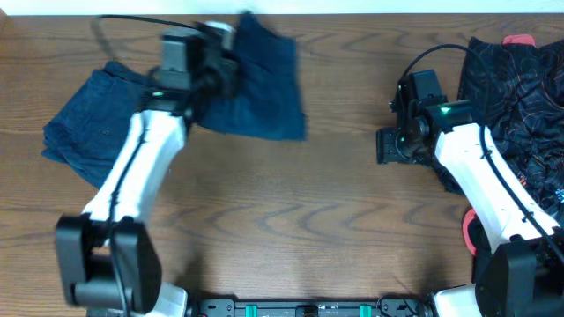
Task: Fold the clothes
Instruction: 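Release the right gripper and carry the shorts leftward with the left gripper, then lower the shorts onto the blue garment stack and flatten with left gripper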
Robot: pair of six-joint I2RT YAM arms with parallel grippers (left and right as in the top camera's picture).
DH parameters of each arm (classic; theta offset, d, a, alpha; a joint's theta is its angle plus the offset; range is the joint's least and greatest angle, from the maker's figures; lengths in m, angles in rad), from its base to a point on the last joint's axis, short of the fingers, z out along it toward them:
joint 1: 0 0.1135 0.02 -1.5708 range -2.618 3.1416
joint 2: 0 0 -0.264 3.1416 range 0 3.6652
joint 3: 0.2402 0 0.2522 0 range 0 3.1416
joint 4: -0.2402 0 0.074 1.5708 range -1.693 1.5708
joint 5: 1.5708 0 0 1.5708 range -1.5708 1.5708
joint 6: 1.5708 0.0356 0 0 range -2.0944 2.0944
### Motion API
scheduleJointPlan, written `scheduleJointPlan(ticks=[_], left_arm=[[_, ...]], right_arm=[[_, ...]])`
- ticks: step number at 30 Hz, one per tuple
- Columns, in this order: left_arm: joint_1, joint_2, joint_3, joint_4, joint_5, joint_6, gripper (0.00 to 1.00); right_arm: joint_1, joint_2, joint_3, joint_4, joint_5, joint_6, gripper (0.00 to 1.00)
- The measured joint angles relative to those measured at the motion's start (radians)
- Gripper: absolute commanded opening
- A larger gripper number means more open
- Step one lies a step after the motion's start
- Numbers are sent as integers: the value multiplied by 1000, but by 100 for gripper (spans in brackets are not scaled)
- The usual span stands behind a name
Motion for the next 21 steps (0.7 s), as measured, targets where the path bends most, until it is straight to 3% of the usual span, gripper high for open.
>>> scheduleJointPlan(ticks=[9,16,21], left_arm=[[181,-60,0,63,-158,-39,6],[291,-60,0,194,-189,-106,6],[347,-60,0,175,-192,-165,6]], right_arm=[[-1,0,0,0,0,0,66],[-1,0,0,-4,0,0,67],[-1,0,0,-5,1,0,67]])
